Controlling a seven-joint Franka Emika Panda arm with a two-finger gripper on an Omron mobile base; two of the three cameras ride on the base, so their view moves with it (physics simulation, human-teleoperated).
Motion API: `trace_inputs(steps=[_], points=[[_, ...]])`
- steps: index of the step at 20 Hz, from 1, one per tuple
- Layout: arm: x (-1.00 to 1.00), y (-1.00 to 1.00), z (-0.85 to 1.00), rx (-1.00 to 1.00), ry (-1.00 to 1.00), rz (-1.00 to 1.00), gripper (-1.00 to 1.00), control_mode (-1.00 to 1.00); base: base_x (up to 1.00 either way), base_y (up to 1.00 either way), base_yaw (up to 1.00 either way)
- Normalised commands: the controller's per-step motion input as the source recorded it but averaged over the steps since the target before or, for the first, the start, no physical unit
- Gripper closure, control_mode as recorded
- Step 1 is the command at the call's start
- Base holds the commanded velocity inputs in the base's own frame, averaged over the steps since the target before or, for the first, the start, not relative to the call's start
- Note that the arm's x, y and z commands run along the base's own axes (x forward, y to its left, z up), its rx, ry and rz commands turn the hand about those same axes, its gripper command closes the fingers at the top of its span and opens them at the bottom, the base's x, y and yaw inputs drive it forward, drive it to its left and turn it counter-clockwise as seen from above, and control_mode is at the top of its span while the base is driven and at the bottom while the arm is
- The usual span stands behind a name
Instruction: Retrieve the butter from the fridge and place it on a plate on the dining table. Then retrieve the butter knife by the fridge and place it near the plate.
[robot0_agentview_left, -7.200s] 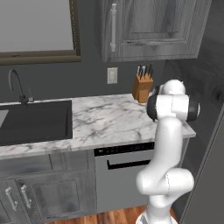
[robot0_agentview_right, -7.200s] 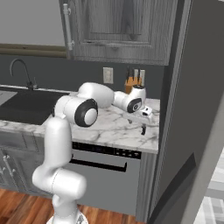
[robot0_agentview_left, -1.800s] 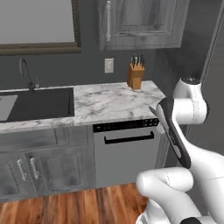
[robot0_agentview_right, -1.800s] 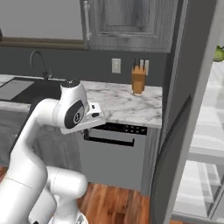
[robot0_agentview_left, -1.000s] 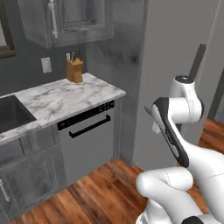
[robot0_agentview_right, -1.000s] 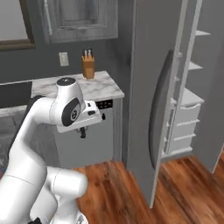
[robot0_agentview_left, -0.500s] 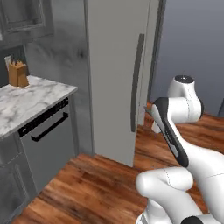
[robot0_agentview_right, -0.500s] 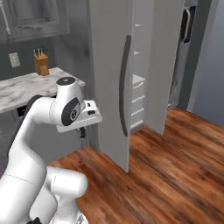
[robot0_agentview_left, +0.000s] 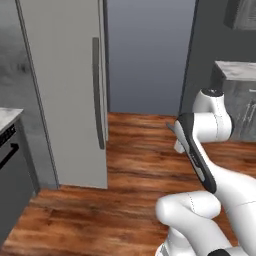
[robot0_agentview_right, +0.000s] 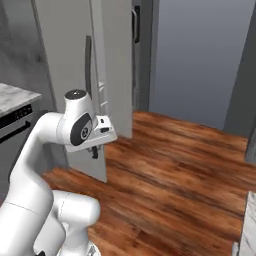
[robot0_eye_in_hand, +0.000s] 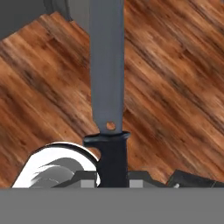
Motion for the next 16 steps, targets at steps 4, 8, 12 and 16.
trace_inputs(steps=[4,8,12,16], points=[[0.0,0.0,0.0,0.0,0.0,0.0,1.0,1.0,0.4,-0.03,-0.48],[0.0,0.0,0.0,0.0,0.0,0.0,1.0,1.0,0.86,0.0,-0.39],[0.0,0.0,0.0,0.0,0.0,0.0,1.0,1.0,0.94,-0.09,-0.3],[0.0,0.0,0.0,0.0,0.0,0.0,1.0,1.0,0.95,-0.36,-0.22]])
